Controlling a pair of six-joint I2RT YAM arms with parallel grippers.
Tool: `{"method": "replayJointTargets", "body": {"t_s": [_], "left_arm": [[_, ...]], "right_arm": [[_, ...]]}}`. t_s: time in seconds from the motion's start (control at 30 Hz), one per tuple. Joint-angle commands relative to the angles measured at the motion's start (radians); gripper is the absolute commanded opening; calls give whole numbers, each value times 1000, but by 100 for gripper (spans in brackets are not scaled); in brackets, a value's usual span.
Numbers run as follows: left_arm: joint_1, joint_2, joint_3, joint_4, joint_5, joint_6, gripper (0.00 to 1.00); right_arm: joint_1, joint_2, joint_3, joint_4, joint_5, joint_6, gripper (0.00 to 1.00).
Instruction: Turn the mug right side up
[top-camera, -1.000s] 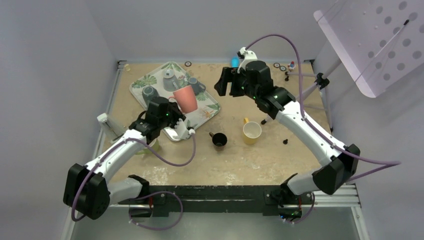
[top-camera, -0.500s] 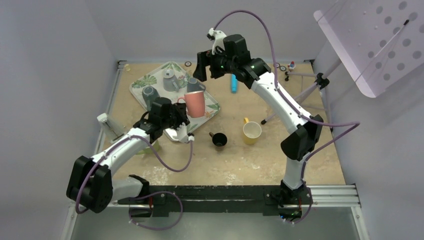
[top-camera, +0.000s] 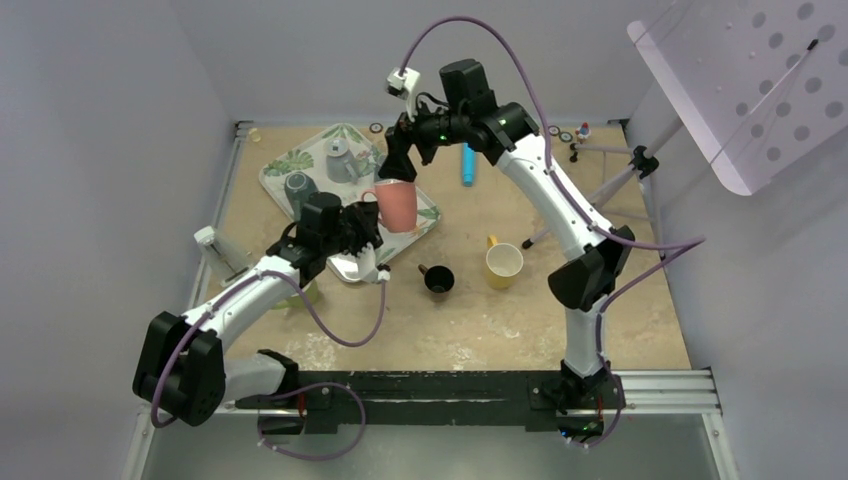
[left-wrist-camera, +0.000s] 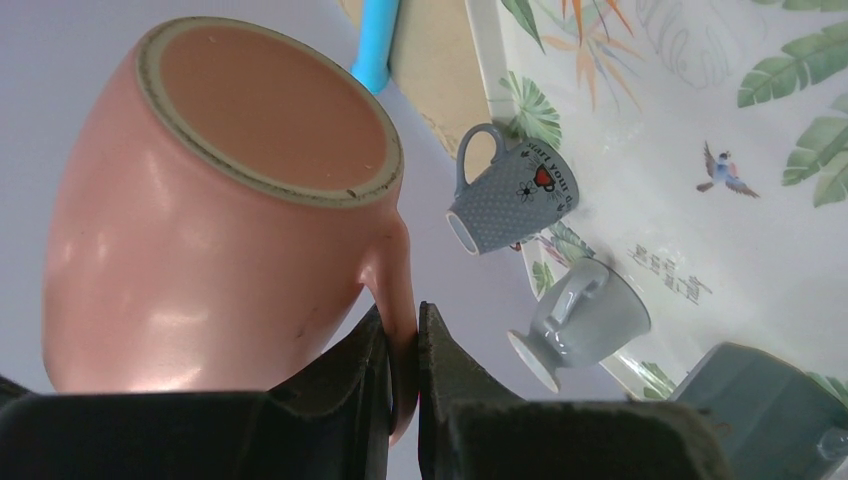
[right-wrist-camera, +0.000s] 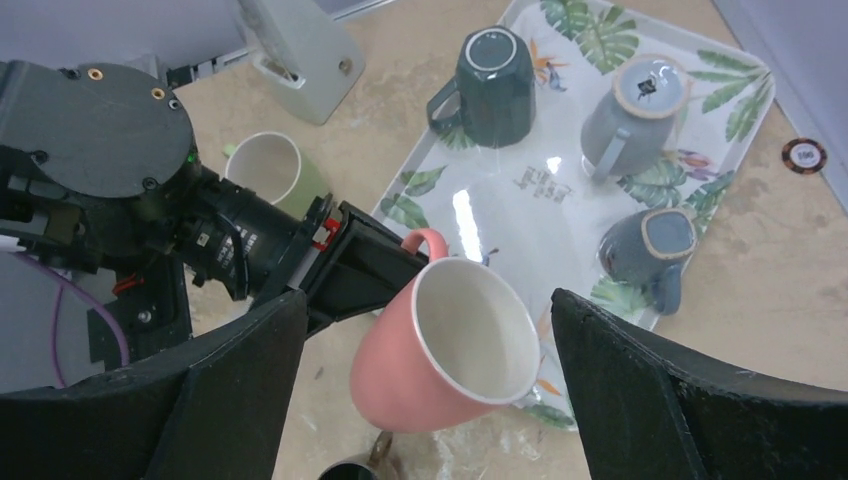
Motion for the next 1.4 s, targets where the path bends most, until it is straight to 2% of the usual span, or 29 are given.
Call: {"method": "replayJointTargets", "body": {"t_s": [0.0,0.13,0.3,0.87,0.93,1.03,1.1,1.17,1.3,1.37], "left_arm": [[-4,-34,-3,127,98,128,0],[-4,-38,-7,127,112,134,0],[-4,-44,-9,122,113,140,0],[-4,-36,-7,113,128,171,0],[-4,-34,-5,113,128,173,0],[-4,-29,-1,112,128,174,0],[-4,-26,2,112,125,173,0],[-4,-23,3,113,122,173,0],[-4,10,13,139,100,171,0],[-3,39,20,174,72,168,0]], "right_arm": [[-2,12,-20,-54,-50,-40,94],[-1,43,-13,-66,-36,-35,92],[-2,100,24,-109,-60,-27,85],[36,96,-171,-147,-214,-59,66],[38,97,-184,-143,-228,-57,59],[37,100,-187,-142,-248,-60,37],[37,97,-195,-145,-273,-67,21],[37,91,-210,-153,-298,-83,0],[38,67,-259,-120,-267,-75,0],[37,34,-308,-38,-234,-38,0]]}}
